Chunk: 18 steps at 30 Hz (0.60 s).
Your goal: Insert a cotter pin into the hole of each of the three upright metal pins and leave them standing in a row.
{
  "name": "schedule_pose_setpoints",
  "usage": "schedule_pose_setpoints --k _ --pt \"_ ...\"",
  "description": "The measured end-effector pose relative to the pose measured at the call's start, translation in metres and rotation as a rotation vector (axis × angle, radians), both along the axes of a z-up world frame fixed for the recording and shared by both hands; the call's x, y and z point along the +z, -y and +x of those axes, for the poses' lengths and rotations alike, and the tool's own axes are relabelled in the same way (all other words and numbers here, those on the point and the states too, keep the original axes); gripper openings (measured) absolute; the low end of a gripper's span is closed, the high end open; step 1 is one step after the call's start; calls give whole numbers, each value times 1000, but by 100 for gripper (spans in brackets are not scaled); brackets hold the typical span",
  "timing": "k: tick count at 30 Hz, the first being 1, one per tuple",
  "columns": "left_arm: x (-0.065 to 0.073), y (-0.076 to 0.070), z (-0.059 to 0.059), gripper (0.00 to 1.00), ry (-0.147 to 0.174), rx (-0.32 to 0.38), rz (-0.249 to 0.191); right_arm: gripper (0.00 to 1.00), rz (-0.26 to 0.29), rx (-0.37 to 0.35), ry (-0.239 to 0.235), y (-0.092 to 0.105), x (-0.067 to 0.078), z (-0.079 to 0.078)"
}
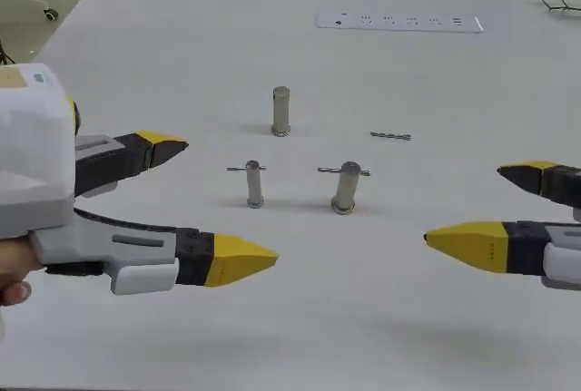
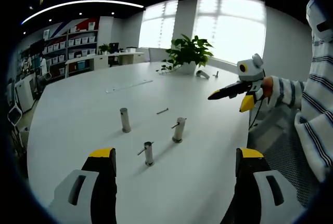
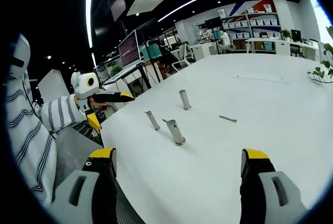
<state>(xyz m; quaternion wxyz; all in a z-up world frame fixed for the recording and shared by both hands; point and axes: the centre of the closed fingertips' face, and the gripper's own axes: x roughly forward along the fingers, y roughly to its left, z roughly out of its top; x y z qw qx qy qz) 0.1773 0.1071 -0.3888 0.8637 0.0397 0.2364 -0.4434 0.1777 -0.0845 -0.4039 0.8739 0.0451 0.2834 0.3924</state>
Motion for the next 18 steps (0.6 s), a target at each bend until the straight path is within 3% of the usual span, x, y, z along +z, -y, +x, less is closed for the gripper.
schedule_pose_setpoints --k 8,18 --pt "10 6 21 94 19 8 -9 98 -7 -46 -8 9 1 -8" --pt "21 9 57 91 47 10 -1 98 -4 -100 -11 20 2 -15"
